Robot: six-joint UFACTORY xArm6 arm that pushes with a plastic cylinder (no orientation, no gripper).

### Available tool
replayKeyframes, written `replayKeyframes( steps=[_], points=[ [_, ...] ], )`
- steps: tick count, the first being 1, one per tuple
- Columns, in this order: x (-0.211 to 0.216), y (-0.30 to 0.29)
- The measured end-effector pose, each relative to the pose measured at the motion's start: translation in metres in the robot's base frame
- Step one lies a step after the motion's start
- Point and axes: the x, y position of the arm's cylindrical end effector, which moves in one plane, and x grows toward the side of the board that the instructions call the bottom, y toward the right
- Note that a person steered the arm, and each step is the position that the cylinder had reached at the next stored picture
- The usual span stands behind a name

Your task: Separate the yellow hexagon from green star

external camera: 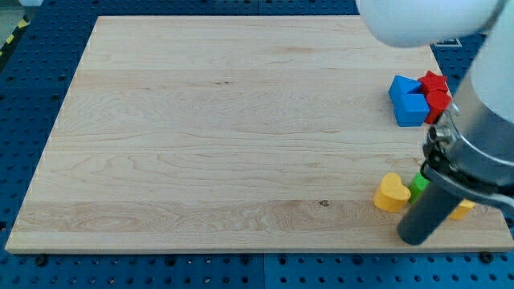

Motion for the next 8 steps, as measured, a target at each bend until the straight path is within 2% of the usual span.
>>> replayKeyframes(
  steps=[5,6,8],
  points=[
    [-0.002,0.087],
    [-0.003,0.088],
    [-0.035,0.088]
  ],
)
